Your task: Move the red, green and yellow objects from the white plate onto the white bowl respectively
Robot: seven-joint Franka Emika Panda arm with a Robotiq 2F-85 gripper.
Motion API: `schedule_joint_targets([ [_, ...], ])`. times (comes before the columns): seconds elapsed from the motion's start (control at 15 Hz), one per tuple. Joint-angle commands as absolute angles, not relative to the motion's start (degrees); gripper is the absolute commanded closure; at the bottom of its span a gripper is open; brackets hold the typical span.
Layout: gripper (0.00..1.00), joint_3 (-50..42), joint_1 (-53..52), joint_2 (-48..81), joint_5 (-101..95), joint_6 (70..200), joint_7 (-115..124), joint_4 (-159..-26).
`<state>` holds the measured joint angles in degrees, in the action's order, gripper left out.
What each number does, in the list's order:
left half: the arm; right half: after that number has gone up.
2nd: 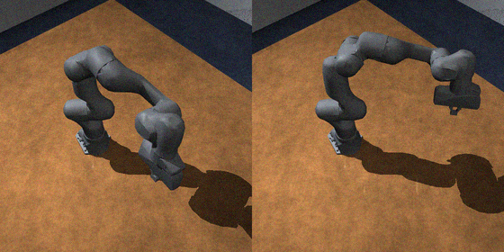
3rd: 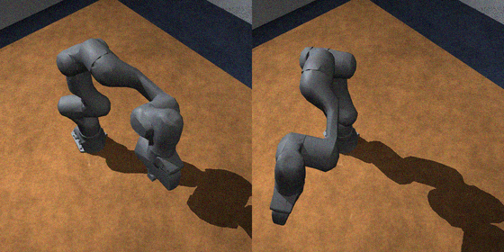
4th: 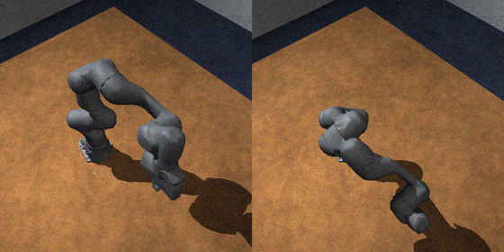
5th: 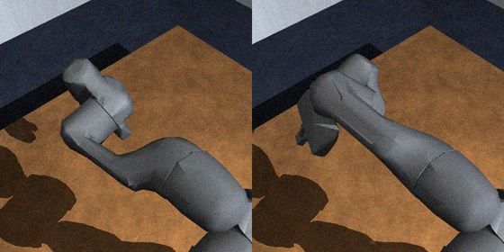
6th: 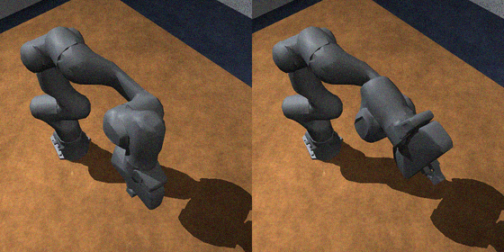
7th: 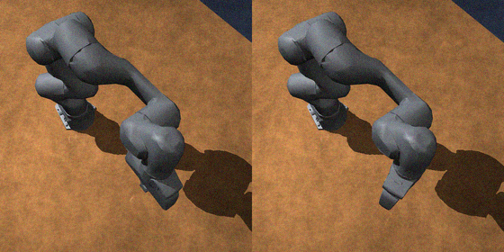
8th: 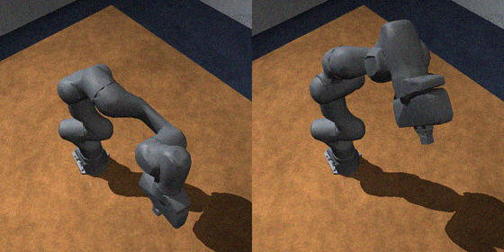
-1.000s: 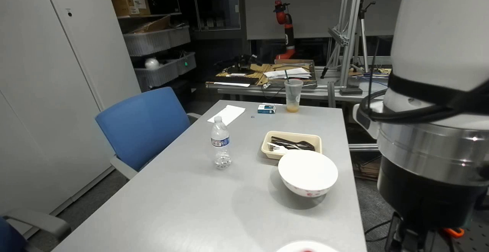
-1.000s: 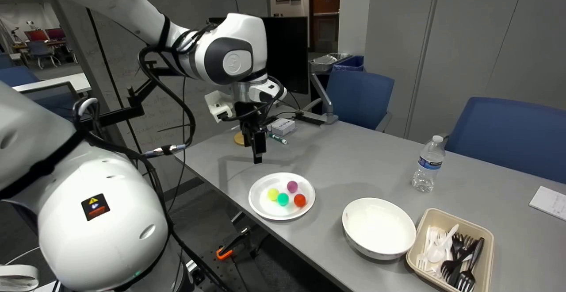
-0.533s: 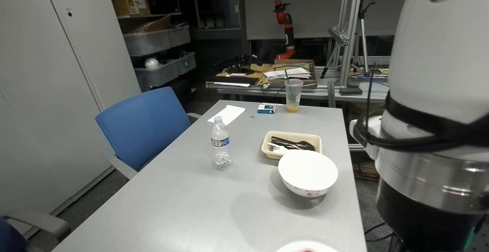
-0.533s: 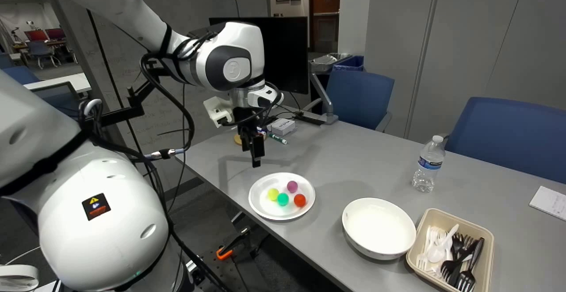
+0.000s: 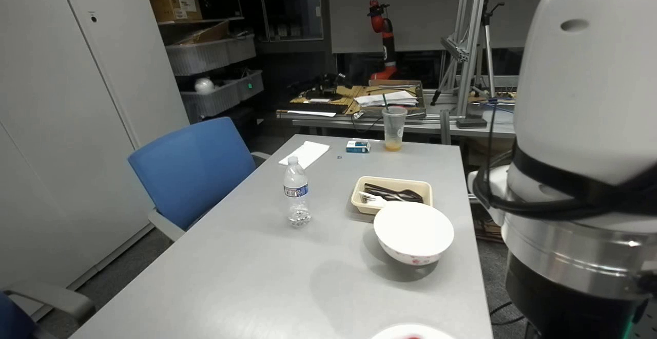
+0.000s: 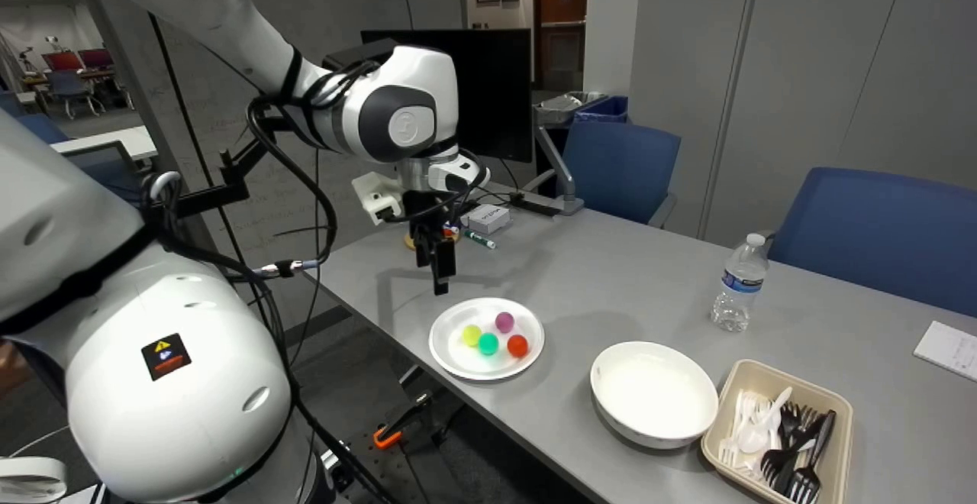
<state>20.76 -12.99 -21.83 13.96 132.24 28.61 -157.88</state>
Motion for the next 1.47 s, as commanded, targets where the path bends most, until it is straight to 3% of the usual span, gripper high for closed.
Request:
schedule_joint_targets([
  [0.0, 0.0, 20.02, -10.84, -18.09, 10.72, 135.42, 29.84, -155.29],
  [0.4, 0.0, 19.5, -3.21, -9.26, -2.82, 143.61, 38.5, -152.13],
  [1.4, 0.0, 14.13, -7.38, 1.7, -2.19, 149.46, 40.06, -150.98],
])
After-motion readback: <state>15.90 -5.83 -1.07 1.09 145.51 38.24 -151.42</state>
